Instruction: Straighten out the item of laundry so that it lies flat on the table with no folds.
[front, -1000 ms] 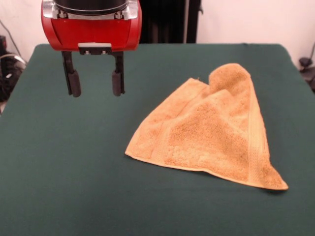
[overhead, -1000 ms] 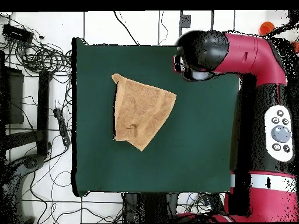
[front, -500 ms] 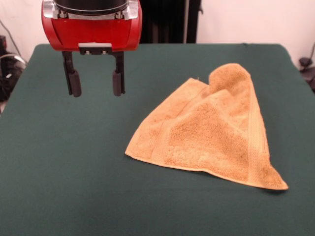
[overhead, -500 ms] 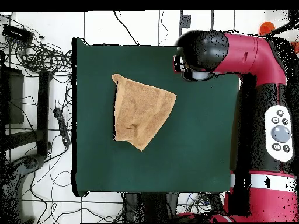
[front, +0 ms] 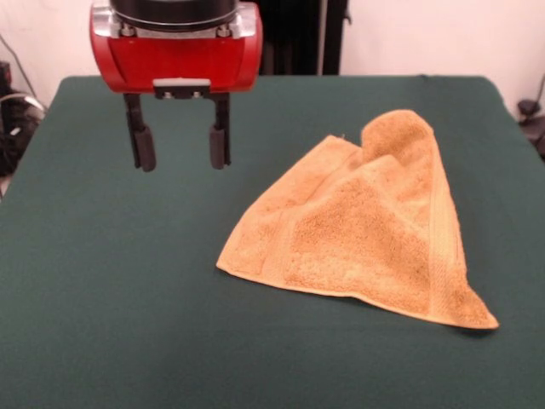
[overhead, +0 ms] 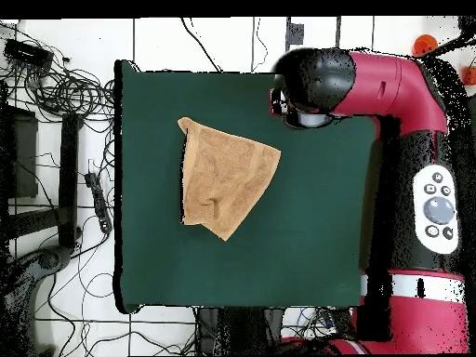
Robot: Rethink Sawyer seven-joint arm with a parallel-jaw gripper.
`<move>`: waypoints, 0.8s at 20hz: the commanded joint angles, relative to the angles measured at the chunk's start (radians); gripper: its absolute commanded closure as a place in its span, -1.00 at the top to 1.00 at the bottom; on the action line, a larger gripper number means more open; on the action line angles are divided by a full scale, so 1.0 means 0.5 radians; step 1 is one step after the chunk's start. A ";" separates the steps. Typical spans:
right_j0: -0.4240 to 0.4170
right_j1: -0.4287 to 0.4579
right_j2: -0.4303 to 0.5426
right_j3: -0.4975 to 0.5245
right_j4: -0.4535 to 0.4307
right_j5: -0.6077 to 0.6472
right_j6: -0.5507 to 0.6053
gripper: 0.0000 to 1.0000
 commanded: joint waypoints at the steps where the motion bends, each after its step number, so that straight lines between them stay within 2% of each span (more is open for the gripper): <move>1: 0.118 0.107 0.072 0.122 0.051 0.044 -0.002 1.00; 16: 0.182 0.102 0.045 0.118 0.064 0.037 0.065 1.00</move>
